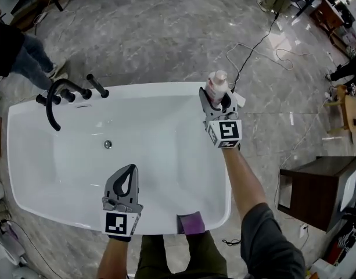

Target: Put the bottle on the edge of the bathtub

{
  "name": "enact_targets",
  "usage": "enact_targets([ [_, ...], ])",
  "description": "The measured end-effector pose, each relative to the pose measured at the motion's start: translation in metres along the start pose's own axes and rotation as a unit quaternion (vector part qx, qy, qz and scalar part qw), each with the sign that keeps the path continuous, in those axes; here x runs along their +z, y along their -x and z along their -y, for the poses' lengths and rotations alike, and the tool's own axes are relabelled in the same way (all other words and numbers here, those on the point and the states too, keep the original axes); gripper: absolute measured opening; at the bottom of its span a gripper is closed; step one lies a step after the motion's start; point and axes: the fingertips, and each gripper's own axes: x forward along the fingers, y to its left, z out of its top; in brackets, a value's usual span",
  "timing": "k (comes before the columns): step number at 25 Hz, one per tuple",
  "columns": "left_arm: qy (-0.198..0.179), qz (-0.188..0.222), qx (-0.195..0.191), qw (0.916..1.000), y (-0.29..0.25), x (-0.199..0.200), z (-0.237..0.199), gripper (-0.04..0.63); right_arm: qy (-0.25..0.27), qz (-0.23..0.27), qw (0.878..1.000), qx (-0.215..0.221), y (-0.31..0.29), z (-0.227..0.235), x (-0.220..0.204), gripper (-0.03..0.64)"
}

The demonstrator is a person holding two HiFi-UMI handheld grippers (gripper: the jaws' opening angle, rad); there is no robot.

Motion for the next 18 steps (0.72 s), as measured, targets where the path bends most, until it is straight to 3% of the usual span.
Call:
enact_targets([
  [18,-0.002,-0.020,0.007,0.9998,-0.057,-0.069,-0.013,-0.002,0.000,-0.019,1.000,-0.002,-0.075,0.024,-0.098,0.233],
])
